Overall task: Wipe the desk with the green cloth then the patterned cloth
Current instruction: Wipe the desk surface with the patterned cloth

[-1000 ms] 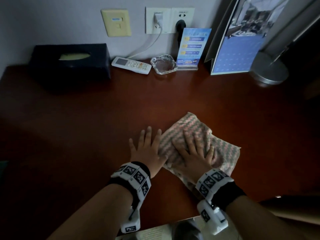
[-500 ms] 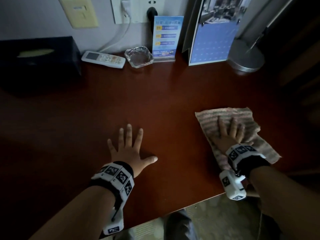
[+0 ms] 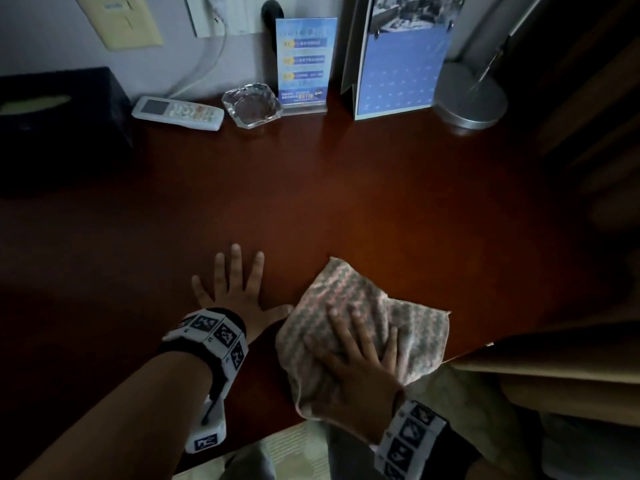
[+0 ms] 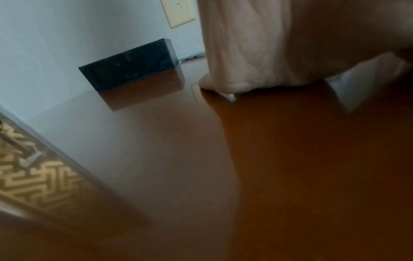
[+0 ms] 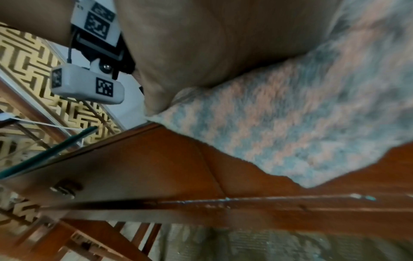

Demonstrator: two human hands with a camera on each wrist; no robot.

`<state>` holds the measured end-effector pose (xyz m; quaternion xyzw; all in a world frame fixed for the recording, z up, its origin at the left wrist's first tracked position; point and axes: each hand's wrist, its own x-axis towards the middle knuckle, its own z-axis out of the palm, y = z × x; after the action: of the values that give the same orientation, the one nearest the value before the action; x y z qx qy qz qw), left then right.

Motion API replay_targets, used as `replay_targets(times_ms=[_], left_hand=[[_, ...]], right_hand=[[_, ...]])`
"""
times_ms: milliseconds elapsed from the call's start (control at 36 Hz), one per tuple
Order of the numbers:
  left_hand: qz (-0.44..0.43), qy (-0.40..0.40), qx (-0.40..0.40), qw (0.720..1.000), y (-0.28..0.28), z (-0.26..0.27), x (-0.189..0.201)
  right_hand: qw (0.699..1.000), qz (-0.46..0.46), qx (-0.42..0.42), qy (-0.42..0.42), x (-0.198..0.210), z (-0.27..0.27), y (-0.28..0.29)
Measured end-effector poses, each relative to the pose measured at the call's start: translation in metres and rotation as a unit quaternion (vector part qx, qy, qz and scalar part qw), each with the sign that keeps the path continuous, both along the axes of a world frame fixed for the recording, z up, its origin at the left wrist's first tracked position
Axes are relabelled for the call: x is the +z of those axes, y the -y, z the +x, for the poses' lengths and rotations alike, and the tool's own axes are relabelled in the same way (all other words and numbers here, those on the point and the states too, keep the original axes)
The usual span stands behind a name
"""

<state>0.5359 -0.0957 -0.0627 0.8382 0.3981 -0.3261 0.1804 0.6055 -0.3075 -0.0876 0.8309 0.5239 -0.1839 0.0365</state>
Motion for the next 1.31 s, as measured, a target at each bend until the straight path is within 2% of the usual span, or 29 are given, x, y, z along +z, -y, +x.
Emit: replay_targets(times_ms=[56, 111, 250, 417, 556, 611, 694, 750, 833, 972, 1083, 1194, 1306], left_hand=[[-0.006, -0.007, 0.000, 1.000, -0.001, 0.001, 0.002], [-0.014, -0.013, -0.001, 1.000, -0.001, 0.002, 0.004], [-0.026, -0.019, -0.001, 0.999, -0.002, 0.002, 0.005], [-0.032, -0.026, -0.002, 0.999, -0.003, 0.002, 0.005], [-0.025, -0.030, -0.005, 0.999, -0.002, 0.003, 0.005], [-0.025, -0.034, -0.005, 0.999, -0.002, 0.003, 0.005], [-0.027, -0.038, -0.005, 0.999, -0.002, 0.004, 0.005], [-0.025, -0.039, -0.006, 0.999, -0.002, 0.004, 0.005], [-0.022, -0.040, -0.007, 0.999, -0.002, 0.004, 0.004], [-0.021, -0.034, -0.006, 0.999, -0.003, 0.005, 0.006], [-0.010, -0.017, -0.008, 1.000, -0.001, 0.003, 0.005], [0.010, 0.029, -0.009, 0.999, -0.001, -0.003, 0.001], [0.021, 0.128, 0.014, 0.992, -0.009, -0.016, 0.004]], right_hand=[[1.000, -0.013, 0.009, 0.000, -0.001, 0.013, 0.016], [0.999, -0.029, -0.015, 0.005, -0.001, 0.032, 0.030], [0.986, -0.039, -0.162, 0.025, -0.003, 0.099, 0.053], [0.939, -0.036, -0.342, 0.004, 0.003, 0.192, 0.055], [0.915, -0.033, -0.401, -0.038, -0.008, 0.268, 0.054], [0.902, -0.069, -0.426, -0.016, -0.011, 0.282, 0.050], [0.883, -0.091, -0.459, -0.029, 0.003, 0.274, 0.026], [0.896, -0.102, -0.432, -0.030, 0.003, 0.266, 0.009], [0.926, -0.112, -0.359, -0.016, -0.029, 0.269, -0.010], [0.953, -0.086, -0.290, -0.036, 0.009, 0.182, -0.070], [0.974, -0.072, -0.205, -0.071, 0.014, 0.143, -0.111], [0.988, -0.060, -0.125, -0.064, 0.008, 0.109, -0.157], [0.996, -0.070, -0.029, -0.047, 0.005, 0.072, -0.197]])
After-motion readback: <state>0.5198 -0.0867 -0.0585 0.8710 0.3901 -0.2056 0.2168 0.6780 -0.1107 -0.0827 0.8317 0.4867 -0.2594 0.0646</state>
